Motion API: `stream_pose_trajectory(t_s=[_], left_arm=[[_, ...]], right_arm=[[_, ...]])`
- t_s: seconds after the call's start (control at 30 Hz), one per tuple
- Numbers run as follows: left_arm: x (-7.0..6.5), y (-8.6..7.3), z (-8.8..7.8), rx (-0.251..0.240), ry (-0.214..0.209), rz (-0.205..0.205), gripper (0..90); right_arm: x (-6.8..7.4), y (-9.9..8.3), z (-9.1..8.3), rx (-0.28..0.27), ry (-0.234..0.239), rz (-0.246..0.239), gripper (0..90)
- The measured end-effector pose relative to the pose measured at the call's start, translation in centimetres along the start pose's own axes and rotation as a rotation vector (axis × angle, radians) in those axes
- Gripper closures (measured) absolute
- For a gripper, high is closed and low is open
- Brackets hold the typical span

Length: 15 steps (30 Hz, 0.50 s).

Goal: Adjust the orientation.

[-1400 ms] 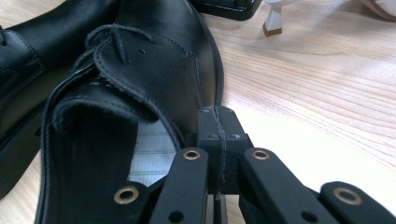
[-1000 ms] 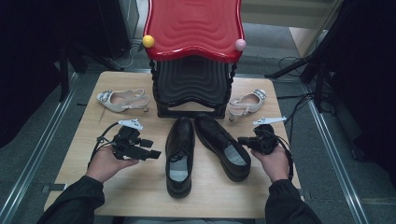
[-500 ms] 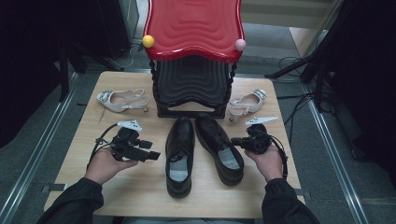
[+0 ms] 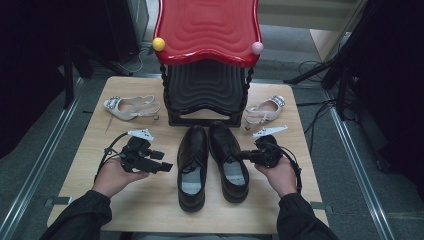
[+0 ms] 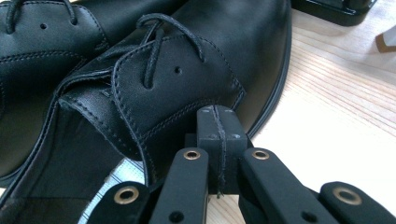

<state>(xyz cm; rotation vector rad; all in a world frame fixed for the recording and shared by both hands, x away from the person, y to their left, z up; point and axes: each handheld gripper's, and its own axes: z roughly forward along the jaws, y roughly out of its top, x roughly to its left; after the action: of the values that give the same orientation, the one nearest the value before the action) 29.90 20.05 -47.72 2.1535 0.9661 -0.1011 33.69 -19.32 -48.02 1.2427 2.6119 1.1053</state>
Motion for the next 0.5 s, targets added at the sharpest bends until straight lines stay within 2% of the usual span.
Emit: stream_pose_trajectory(t_s=[0.07,0.1,0.13,0.27,0.3,0.37,0.5], left_arm=[[0.0,0.0,0.1,0.010,-0.006,0.002,37.2],[0.0,0.0,0.2,0.014,-0.010,0.003,44.0],[0.0,0.0,0.2,0.021,-0.009,0.006,44.0],[-0.1,0.1,0.6,0.032,-0.004,-0.002,69.7],[-0.1,0.2,0.9,0.044,0.000,-0.003,73.1],[-0.2,0.3,1.5,0.069,-0.001,-0.002,77.6],[-0.6,0.6,2.3,0.087,-0.008,0.008,78.6]], right_arm=[[0.3,0.1,0.1,0.002,0.001,-0.003,90.0],[0.4,0.1,0.2,0.000,0.004,-0.001,90.0],[0.4,0.1,0.2,0.000,0.004,-0.001,90.0],[0.4,0.1,0.3,-0.013,0.007,0.016,90.0],[0.5,0.1,0.3,-0.014,0.007,0.017,90.0],[0.5,0.1,0.3,-0.014,0.004,0.016,90.0],[0.8,0.0,0.4,-0.012,0.020,0.016,90.0]])
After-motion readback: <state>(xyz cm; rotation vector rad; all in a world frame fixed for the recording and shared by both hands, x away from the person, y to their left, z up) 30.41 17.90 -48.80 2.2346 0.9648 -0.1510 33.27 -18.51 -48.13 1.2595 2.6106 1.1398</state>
